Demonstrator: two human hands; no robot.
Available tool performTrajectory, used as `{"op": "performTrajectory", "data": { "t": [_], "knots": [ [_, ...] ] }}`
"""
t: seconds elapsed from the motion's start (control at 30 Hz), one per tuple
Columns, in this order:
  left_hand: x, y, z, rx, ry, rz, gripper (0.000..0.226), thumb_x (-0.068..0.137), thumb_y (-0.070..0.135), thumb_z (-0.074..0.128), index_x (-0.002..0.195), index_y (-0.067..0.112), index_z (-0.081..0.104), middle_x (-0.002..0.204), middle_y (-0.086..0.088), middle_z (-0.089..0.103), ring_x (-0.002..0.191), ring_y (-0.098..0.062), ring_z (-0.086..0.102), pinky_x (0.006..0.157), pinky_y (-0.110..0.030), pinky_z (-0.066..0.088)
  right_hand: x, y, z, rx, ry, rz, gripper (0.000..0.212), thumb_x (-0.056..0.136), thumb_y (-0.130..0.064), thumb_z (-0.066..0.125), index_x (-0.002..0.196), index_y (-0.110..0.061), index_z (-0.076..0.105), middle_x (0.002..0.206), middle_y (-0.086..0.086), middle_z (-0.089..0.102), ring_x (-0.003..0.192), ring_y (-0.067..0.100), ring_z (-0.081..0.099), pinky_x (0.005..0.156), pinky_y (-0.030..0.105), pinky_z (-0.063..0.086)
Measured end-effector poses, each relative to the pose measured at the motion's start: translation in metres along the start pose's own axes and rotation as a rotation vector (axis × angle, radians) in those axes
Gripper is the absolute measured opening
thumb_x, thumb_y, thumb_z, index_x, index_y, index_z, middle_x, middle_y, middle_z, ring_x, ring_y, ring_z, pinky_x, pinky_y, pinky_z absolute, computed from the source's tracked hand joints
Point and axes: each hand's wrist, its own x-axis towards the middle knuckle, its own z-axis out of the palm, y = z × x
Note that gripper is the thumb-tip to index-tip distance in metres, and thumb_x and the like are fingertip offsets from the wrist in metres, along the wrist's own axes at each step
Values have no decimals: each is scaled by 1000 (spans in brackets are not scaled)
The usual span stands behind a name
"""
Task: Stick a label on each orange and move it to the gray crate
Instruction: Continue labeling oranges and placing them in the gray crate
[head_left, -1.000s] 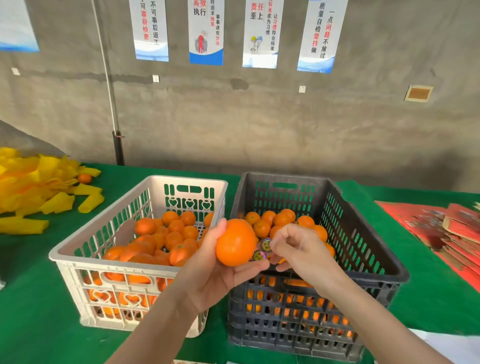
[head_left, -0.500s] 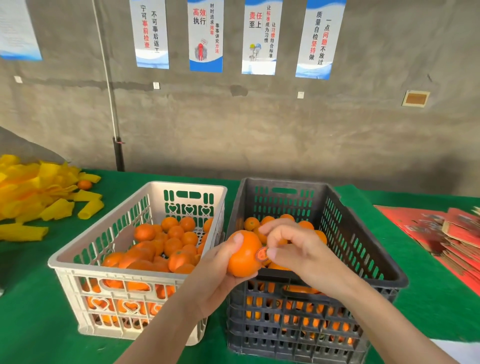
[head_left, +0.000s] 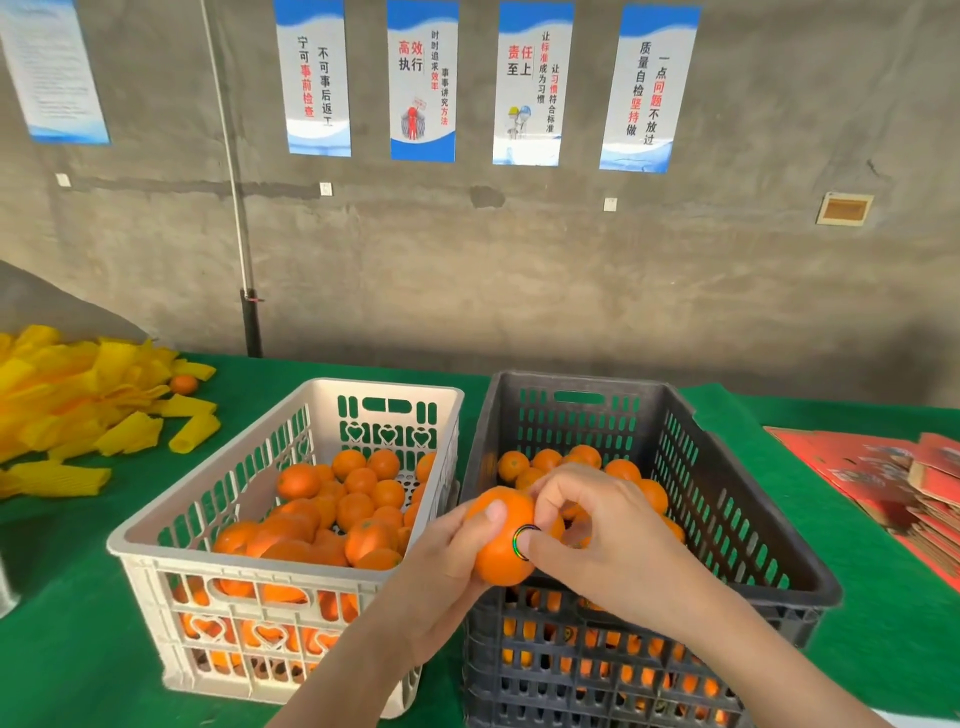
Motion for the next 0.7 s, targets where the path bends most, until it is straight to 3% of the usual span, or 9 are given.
{"op": "performTrajectory", "data": {
  "t": [0.17, 0.27, 0.37, 0.43, 0.5, 0.57, 0.63, 0.7],
  "knots": [
    [2, -3, -2, -28, -1, 3, 52, 86, 44, 51, 121, 7, 61, 115, -13, 68, 110, -25, 63, 89, -31, 52, -3, 10, 7, 121, 27, 71, 45, 69, -56, 59, 109, -43, 43, 106, -21, 51, 92, 1, 55, 70, 27, 55],
    [6, -5, 0, -48, -4, 19, 50, 84, 51, 60, 117, 14, 67, 118, -14, 67, 113, -29, 62, 93, -35, 52, -8, 14, 23, 190, -3, 4, 66, 73, -54, 61, 132, -48, 31, 123, -31, 38, 108, -6, 48, 76, 22, 54],
    [14, -6, 8, 18, 58, 11, 57, 80, 68, 57, 110, 21, 71, 113, -11, 70, 108, -26, 65, 95, -38, 51, -9, 23, 41, 97, 98, -74, 77, 74, -36, 75, 130, -54, 25, 132, -33, 27, 121, -14, 33, 87, 8, 45],
    [25, -5, 15, 89, 182, -25, 68, 74, 80, 37, 101, 29, 72, 106, -5, 73, 103, -22, 67, 94, -39, 52, -6, 31, 43, 103, 188, -61, 77, 71, -27, 81, 124, -53, 31, 130, -32, 32, 121, -14, 33, 85, 5, 43],
    [40, -5, 17, 146, 289, -30, 71, 69, 76, 20, 100, 35, 70, 105, 0, 71, 101, -17, 67, 90, -35, 54, -2, 41, 43, 121, 241, -80, 76, 67, -24, 81, 121, -51, 35, 126, -33, 36, 119, -11, 39, 83, 5, 44],
    [58, -7, 19, 157, 377, 45, 67, 77, 66, 16, 108, 30, 63, 106, 0, 69, 99, -13, 65, 81, -26, 55, 2, 51, 43, 113, 281, -93, 77, 65, -24, 79, 120, -54, 34, 125, -35, 34, 117, -9, 41, 83, 4, 42],
    [73, -14, 18, 229, 464, 91, 52, 93, 52, 23, 116, 20, 56, 106, -2, 66, 94, -12, 63, 79, -27, 52, 9, 61, 40, 93, 278, -44, 80, 65, -25, 78, 118, -59, 29, 122, -37, 31, 115, -13, 38, 81, 2, 40],
    [87, -26, 21, 522, 440, 77, 28, 103, 29, 37, 125, 18, 49, 112, 1, 60, 96, -5, 56, 85, -26, 45, 23, 81, 31, 28, 248, 25, 79, 66, -25, 78, 116, -58, 26, 116, -35, 32, 110, -16, 38, 73, 1, 41]
  ]
}}
